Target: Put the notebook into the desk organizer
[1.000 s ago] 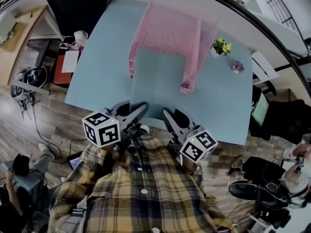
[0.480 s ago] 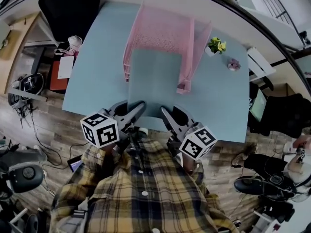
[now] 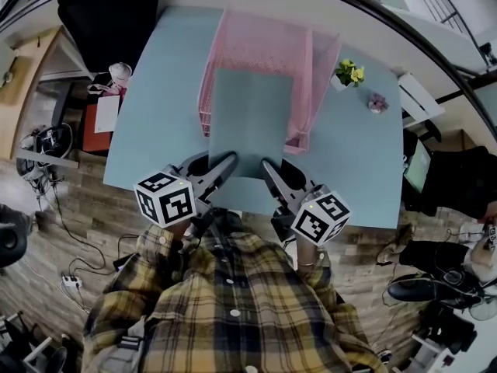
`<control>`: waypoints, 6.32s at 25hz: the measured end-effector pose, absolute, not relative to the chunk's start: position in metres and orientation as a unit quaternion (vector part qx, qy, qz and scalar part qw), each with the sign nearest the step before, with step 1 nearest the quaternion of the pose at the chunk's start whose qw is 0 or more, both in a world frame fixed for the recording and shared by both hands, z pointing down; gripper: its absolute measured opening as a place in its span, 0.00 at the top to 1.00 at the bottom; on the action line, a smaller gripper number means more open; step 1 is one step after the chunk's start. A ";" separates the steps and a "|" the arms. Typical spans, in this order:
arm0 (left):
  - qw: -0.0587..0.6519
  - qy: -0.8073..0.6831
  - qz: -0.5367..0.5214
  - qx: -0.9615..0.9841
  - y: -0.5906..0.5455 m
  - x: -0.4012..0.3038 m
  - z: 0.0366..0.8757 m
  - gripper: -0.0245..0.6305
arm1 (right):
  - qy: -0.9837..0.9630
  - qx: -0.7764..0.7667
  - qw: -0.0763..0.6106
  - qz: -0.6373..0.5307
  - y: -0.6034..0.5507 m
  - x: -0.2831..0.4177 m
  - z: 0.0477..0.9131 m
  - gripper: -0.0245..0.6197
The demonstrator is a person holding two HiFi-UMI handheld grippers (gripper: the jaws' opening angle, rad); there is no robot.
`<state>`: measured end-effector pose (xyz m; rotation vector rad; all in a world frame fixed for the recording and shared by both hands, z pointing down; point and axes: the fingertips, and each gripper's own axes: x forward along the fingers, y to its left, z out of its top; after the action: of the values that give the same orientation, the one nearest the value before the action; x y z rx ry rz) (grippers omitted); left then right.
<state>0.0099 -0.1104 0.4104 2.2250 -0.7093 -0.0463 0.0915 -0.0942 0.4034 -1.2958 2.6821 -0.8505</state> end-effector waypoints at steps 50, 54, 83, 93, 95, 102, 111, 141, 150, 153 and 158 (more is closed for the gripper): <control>0.336 -0.306 0.013 0.891 -0.142 0.022 0.394 0.60 | 0.880 -0.440 -0.051 -0.172 -0.115 0.084 0.401 0.41; 0.335 -0.299 0.018 0.894 -0.138 0.023 0.396 0.54 | 0.883 -0.446 -0.063 -0.133 -0.113 0.082 0.399 0.41; 0.042 -0.411 0.109 0.904 -0.129 0.000 0.383 0.64 | 0.845 -0.522 -0.106 -0.039 -0.130 0.091 0.393 0.41; 0.033 -0.422 0.117 0.898 -0.157 0.004 0.387 0.66 | 0.837 -0.533 -0.119 -0.019 -0.154 0.094 0.395 0.41; 0.031 -0.422 0.121 0.898 -0.161 0.006 0.387 0.66 | 0.836 -0.535 -0.121 -0.019 -0.158 0.096 0.395 0.42; 0.025 -0.430 0.132 0.893 -0.176 0.002 0.389 0.67 | 0.828 -0.547 -0.122 -0.023 -0.170 0.091 0.397 0.42; 0.028 -0.446 0.143 0.883 -0.190 -0.004 0.389 0.69 | 0.817 -0.561 -0.134 -0.031 -0.180 0.085 0.400 0.43; 0.020 -0.472 0.139 0.870 -0.195 -0.007 0.386 0.70 | 0.812 -0.570 -0.114 -0.058 -0.189 0.084 0.392 0.43; 0.020 -0.469 0.115 0.875 -0.173 -0.011 0.370 0.70 | 0.817 -0.567 -0.090 -0.055 -0.166 0.095 0.375 0.43; 0.022 -0.462 0.105 0.880 -0.162 -0.009 0.363 0.70 | 0.821 -0.562 -0.077 -0.059 -0.156 0.099 0.368 0.43; 0.038 -0.436 0.083 0.895 -0.141 -0.004 0.354 0.70 | 0.831 -0.547 -0.068 -0.069 -0.134 0.106 0.362 0.43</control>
<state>-0.0044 -0.1410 0.3538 2.7461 -1.3388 0.2552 0.1065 -0.1340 0.3621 -1.7985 2.7319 -0.2267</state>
